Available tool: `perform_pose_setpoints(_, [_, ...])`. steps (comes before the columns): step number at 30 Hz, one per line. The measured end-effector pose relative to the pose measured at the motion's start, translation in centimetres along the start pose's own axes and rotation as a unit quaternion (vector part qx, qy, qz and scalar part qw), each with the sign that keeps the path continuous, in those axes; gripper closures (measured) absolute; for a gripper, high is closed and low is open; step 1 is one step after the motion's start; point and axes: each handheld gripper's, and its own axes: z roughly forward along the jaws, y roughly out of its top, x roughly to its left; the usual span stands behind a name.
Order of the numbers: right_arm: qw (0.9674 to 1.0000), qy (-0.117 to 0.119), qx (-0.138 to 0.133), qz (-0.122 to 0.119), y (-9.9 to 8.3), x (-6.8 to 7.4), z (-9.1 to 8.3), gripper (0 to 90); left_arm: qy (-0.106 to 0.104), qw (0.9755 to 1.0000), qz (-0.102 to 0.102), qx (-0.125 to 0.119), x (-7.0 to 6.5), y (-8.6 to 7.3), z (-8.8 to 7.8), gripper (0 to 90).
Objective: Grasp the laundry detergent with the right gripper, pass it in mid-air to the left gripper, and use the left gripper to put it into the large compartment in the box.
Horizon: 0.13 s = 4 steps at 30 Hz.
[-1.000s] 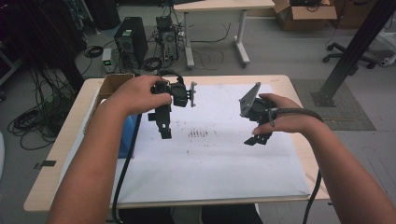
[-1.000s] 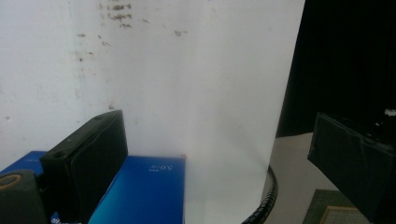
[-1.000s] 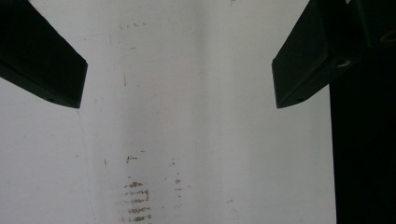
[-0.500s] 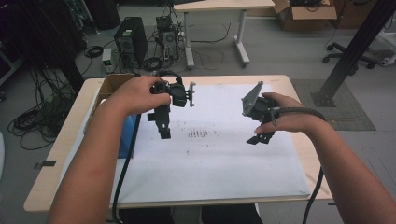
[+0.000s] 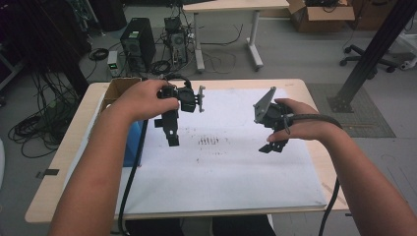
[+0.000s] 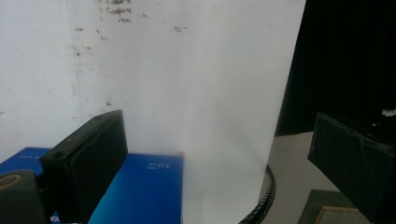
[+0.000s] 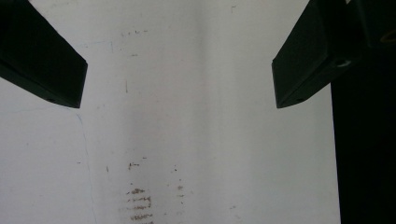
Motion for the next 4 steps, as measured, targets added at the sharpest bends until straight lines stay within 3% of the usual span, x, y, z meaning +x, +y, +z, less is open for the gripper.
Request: perform_pose_setpoints(4, [1.0, -0.001, -0.002, -0.001, 0.12, 0.25, -0.29, 3.2, -0.003, 1.0, 0.002, -0.002, -0.21, 0.13, -0.02, 4.9])
